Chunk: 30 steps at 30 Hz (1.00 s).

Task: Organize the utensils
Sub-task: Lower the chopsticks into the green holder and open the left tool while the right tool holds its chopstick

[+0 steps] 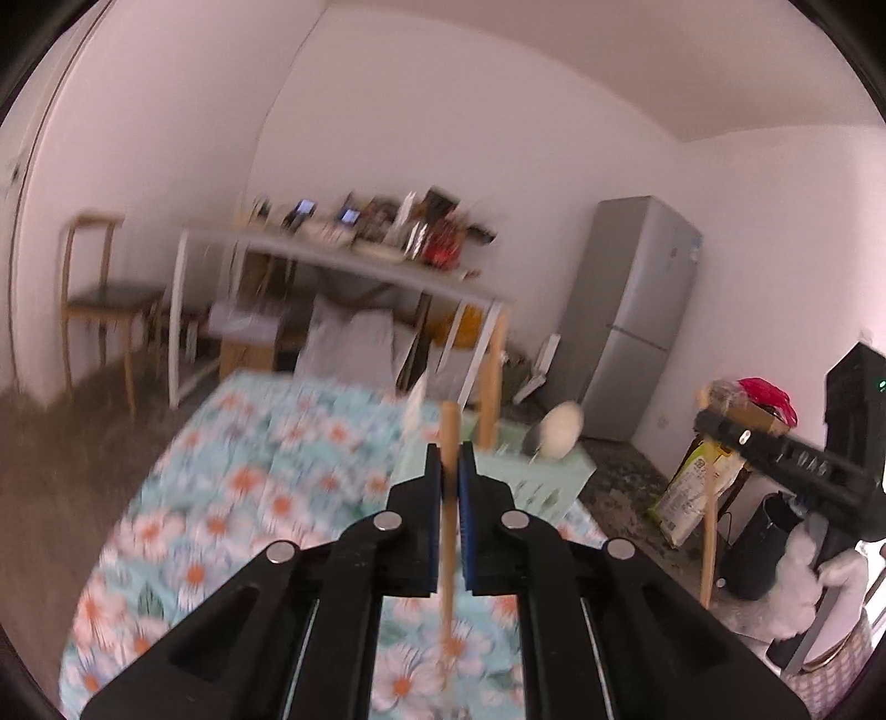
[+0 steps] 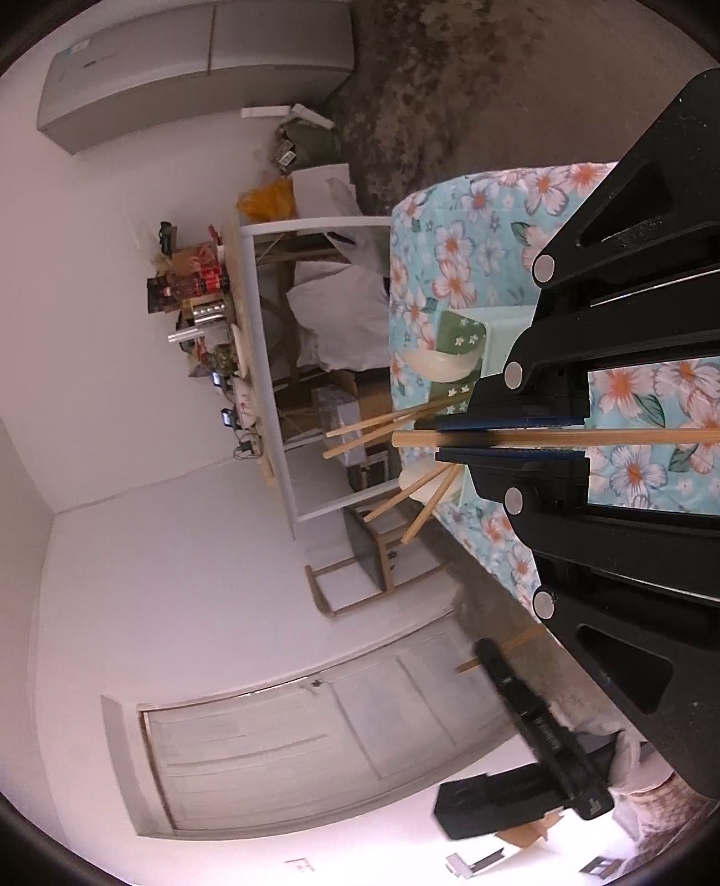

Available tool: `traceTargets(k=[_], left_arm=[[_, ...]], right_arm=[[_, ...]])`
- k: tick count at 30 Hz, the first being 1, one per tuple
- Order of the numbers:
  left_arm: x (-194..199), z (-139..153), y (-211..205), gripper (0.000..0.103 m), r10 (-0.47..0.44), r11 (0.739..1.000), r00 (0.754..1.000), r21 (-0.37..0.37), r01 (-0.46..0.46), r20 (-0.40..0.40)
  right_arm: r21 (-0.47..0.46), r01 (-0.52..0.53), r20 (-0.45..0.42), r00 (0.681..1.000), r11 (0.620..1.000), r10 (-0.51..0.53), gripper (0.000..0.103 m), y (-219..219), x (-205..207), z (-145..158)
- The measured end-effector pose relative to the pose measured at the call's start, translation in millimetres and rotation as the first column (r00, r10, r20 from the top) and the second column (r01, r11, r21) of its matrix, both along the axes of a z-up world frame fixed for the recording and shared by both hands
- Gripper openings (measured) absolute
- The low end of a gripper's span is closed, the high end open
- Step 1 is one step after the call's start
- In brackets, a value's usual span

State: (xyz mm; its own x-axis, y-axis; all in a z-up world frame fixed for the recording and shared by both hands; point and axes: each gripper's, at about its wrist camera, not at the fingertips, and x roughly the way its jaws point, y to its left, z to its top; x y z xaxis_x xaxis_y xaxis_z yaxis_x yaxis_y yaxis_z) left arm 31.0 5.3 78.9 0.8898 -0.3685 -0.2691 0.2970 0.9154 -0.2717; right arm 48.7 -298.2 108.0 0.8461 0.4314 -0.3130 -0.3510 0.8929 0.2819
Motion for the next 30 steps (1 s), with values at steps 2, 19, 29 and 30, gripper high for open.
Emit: traceTargets(k=[2, 19, 29, 30], left_arm=[[-3.0, 17.8, -10.0, 0.005, -0.018, 1.000, 0.998, 0.022, 0.017, 0.066], [51.1, 119.0, -90.1, 0.005, -0.052, 0.995, 0.908, 0.094, 0.014, 0.415], [121.4, 64.5, -112.3, 0.005, -0.001, 0.994, 0.971, 0.103, -0.025, 0.237], [124.8, 60.7, -110.0, 0.005, 0.000, 0.996, 0.976, 0.090, -0.020, 0.216]], right_arm=[[0.016, 0.002, 0.009, 1.000, 1.000, -0.002, 0.004, -3.6, -3.0, 0.3], [0.137, -0.038, 0.040, 0.999, 0.990, 0.032, 0.004, -25.5, -1.0, 0.4], [0.145, -0.039, 0.018, 0.999, 0.989, 0.037, 0.004, -28.8, 8.3, -6.2], [0.144, -0.038, 0.015, 0.999, 0.989, 0.036, 0.004, -28.7, 8.4, -6.2]])
